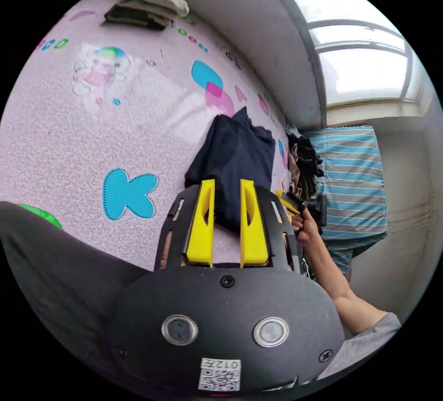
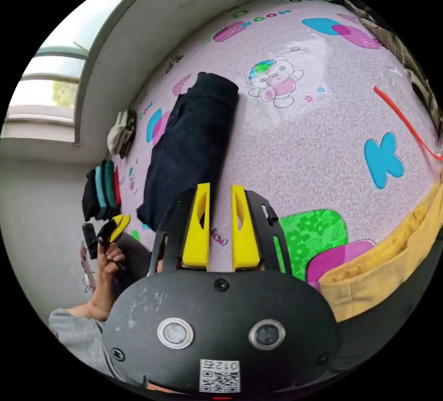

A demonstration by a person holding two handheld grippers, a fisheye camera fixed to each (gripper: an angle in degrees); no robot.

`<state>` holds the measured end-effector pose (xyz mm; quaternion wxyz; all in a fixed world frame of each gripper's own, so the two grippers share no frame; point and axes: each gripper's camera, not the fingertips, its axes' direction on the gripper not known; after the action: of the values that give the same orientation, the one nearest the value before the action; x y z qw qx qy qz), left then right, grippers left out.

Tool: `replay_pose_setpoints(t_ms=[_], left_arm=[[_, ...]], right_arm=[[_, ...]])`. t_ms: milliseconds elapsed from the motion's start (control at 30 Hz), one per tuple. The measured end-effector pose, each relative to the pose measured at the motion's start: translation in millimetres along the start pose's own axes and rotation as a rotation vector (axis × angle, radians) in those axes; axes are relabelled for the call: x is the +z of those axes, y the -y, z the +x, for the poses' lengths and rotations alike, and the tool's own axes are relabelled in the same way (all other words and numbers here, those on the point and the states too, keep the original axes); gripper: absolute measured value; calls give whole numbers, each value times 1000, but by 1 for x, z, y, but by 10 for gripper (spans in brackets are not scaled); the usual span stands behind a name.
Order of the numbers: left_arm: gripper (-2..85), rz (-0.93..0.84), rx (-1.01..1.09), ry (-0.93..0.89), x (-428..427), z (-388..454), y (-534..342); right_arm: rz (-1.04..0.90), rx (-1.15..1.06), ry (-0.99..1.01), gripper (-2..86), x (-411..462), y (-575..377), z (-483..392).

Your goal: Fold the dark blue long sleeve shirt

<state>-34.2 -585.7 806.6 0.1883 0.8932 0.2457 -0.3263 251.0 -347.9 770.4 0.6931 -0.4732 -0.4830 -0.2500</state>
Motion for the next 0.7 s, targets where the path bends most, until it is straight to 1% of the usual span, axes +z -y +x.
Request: replay_pose_setpoints(t_ms=[67,133,167,233,333,400,433,500,533,600,633,667,700], left_arm=[[85,28,33,38,-16,7,11],[92,-39,90,133,-15,16,34],[94,-64,95,140,-12,17,40],[100,-199,103,110,13,18,62],[99,-330,112,72,51,20,80],[93,-384,146,58,69,27,87],[85,-397,156,96,77,32,90],[73,-393,171,158,83,38,94],[65,-393,160,157,83,41,98],[54,-389,159,106,79,49,104],[49,-365,229,61,72,63,107],[47,-352,285,53,68,72,107],[44,-359,397,126,68,89,106]], right_arm=[[-49,5,180,95,0,-26,16],[-95,24,258,115,9,-46,28],[-121,35,286,120,16,-58,34],[-145,51,337,124,25,-71,42],[-206,63,386,125,42,-79,50],[-241,68,373,121,50,-79,54],[-243,75,380,115,52,-79,58],[-239,72,463,89,54,-79,62],[-236,81,480,79,53,-80,65],[-210,49,447,63,43,-81,65],[-180,-8,400,55,32,-82,59],[-148,-84,323,49,20,-82,49],[-138,-119,275,48,15,-82,45]])
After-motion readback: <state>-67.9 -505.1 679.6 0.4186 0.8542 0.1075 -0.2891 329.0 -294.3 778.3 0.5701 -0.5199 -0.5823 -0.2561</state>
